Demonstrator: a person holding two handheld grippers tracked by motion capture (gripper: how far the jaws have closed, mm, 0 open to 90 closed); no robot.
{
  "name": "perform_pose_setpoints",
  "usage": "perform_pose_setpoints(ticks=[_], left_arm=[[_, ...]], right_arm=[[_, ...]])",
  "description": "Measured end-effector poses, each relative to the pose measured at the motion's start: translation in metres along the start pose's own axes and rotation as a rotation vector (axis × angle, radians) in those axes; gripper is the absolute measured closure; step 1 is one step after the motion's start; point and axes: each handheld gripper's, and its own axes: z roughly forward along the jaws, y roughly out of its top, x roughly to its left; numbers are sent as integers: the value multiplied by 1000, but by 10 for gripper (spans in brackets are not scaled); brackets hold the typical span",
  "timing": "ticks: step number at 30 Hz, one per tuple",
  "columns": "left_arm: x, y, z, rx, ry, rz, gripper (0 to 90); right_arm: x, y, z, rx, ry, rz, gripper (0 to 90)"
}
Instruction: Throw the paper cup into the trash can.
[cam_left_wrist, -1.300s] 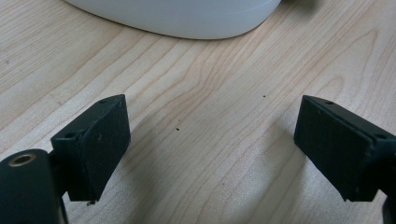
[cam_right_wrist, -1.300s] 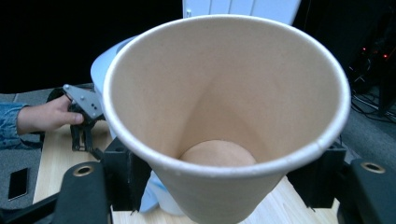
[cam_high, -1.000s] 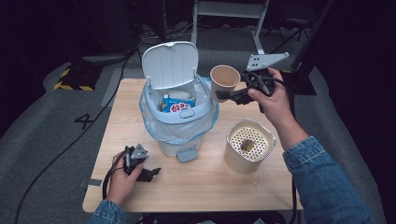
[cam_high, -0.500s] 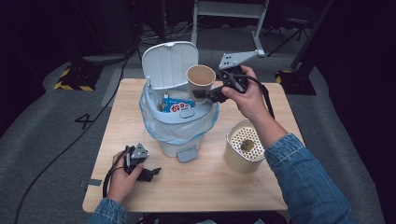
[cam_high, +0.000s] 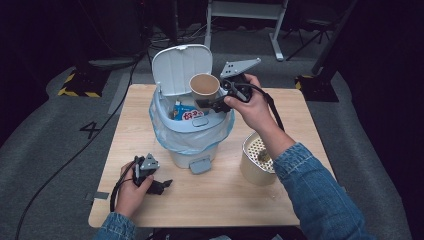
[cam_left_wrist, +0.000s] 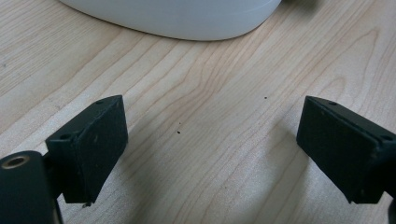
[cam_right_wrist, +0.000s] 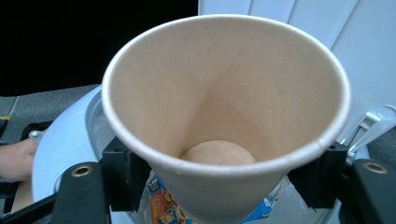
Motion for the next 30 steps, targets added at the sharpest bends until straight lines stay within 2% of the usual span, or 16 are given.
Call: perform_pose_setpoints(ticks=[10,14,16,17,18,19,20,21,23,24,26,30], left_arm=[[0,0,0,0,0,0,93],[0,0,0,-1,0,0,93],[0,0,0,0,0,0,93],[0,0,0,0,0,0,93],[0,0,0,0,0,0,93],[0,0,0,0,0,0,93],[0,0,0,0,0,0,93],[0,0,0,0,0,0,93],[0,0,0,0,0,0,93],[0,0,0,0,0,0,93],[0,0,0,0,0,0,93],[0,0,0,-1,-3,-6,93]], right_arm=[[-3,-5,13,68,-34,10,306],[-5,-7,17,88,-38,11,279],[-5,-8,19,69,-8,-1,136],[-5,-9,20,35,0,-12,112],[-4,-9,20,-12,-16,4,151],[-4,-9,19,-32,-27,30,188],[-4,-8,18,-48,-42,52,166],[-4,-8,16,-52,-52,46,134],[-3,-6,9,-60,-62,11,173],[-2,-5,5,-71,-63,3,159],[-1,-3,-5,-89,-93,7,167],[-1,-3,-24,-87,-137,22,198]])
